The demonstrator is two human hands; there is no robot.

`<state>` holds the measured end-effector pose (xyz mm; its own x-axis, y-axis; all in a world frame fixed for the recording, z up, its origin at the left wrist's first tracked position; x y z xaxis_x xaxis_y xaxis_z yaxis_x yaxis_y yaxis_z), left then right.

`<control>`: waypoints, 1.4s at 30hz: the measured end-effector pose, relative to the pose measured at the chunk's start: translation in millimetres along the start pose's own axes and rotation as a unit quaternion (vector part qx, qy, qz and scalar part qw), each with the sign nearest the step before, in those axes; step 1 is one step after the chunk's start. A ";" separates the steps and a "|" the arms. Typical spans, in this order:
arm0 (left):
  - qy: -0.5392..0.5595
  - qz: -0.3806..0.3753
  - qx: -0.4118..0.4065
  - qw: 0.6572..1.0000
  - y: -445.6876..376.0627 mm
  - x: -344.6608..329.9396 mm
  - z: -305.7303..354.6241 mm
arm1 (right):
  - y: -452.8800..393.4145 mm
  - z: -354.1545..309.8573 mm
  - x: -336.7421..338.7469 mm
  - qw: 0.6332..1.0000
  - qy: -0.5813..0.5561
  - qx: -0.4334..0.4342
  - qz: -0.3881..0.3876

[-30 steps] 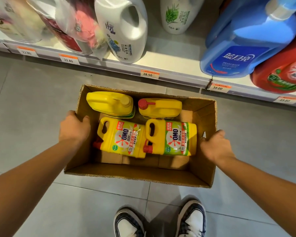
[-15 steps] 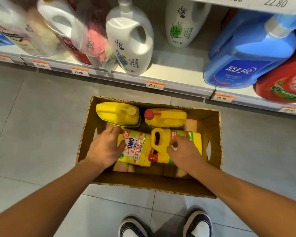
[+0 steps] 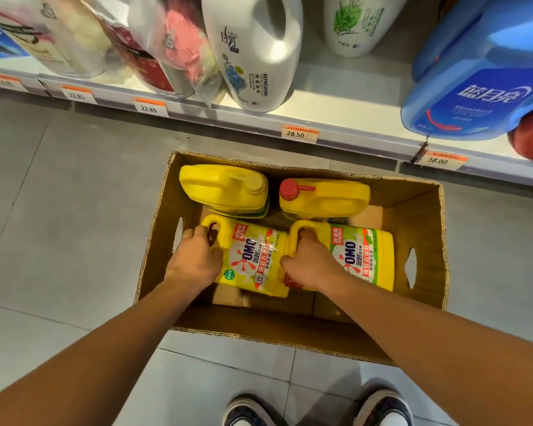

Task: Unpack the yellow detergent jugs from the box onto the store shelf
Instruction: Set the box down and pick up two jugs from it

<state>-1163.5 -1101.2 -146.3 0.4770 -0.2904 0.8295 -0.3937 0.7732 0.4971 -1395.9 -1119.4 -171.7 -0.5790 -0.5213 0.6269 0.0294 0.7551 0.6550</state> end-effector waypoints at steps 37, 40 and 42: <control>0.208 -0.092 0.189 0.955 -36.6 -42.7 -36.3 | 52.3 28.9 94.6 0.987 0.014 0.066 0.149; 0.231 -0.118 0.200 0.945 -20.9 -38.5 -15.5 | 52.2 48.9 114.2 0.983 -0.110 0.054 0.135; 0.252 -0.140 0.192 0.938 -12.0 -45.7 1.9 | 45.9 61.5 121.6 0.981 -0.158 0.026 0.111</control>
<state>-1182.1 -1098.3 -189.6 0.8772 -0.0740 0.4744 -0.4044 0.4187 0.8131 -1515.1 -1123.7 -91.4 -0.7869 -0.1994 0.5840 0.1454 0.8598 0.4894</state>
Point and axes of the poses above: each hand's wrist, its own y-axis away from the middle knuckle, its own x-axis out of the back of the hand, z = x × y, the point moved 8 cm from there along -y, towards the middle knuckle, and after that the axes turned 10 degrees about z, right-handed, at the moved point
